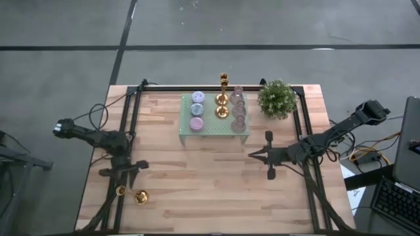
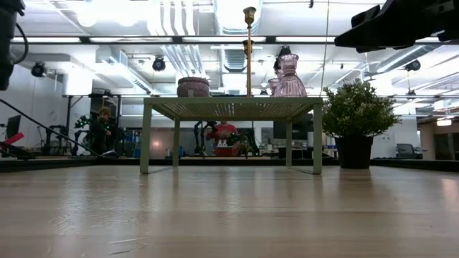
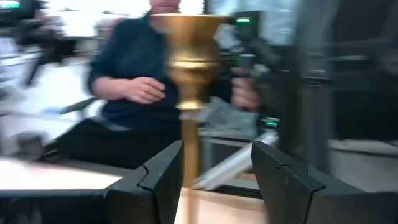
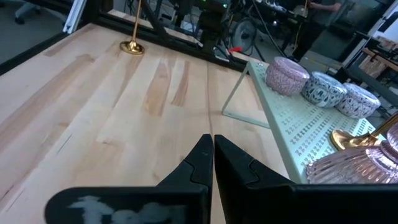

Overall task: Pick & Place candle stick holders
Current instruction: Put the gold candle holder on the shelf aligned with the other gold candle holders

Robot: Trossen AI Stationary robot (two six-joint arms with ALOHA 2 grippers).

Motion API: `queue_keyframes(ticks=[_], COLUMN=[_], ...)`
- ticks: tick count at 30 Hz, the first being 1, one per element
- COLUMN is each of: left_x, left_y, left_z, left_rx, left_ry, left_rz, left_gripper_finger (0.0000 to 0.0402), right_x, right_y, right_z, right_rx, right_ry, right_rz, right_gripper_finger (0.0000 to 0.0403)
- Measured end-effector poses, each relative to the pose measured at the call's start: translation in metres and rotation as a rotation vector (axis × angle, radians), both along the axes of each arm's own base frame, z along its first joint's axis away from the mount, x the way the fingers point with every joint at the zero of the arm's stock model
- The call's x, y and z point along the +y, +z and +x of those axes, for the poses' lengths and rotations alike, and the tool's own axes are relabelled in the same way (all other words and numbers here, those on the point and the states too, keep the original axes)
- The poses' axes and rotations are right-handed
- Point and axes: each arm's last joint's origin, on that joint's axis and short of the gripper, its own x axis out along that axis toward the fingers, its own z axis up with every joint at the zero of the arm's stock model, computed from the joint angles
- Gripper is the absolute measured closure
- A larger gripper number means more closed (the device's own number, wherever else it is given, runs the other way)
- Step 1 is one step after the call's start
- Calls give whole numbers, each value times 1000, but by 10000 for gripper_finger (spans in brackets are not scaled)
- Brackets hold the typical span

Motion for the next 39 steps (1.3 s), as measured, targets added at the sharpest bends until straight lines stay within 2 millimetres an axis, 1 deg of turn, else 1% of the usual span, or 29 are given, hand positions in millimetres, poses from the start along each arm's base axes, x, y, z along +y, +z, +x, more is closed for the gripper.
queue_keyframes(ticks=[3, 9, 14, 20, 26, 28, 32, 39], left_x=[0, 0, -1, -2, -5, -6, -10, -17], left_y=[0, -1, -3, -4, -3, -2, -4, -3], left_z=[-2, 2, 2, 4, 3, 4, 5, 7], left_rx=[-14, -99, -106, -99, -129, -128, -121, -132], left_ry=[-76, 51, 10, 42, 16, 7, 44, 32], left_rz=[-5, 34, 40, 50, 48, 48, 65, 65], left_gripper_finger=[209, 209, 209, 209, 209, 209, 209, 209], right_x=[0, 0, 0, 0, 0, 0, 0, 0], right_y=[0, 0, 0, 0, 0, 0, 0, 0], right_z=[0, 0, 0, 0, 0, 0, 0, 0], right_rx=[-1, -1, -2, -2, -2, -2, -2, -2], right_ry=[-2, -1, -2, -2, -2, -2, -2, -2], right_rz=[5, 3, 5, 6, 6, 6, 6, 6], right_gripper_finger=[394, 394, 394, 394, 394, 394, 394, 394])
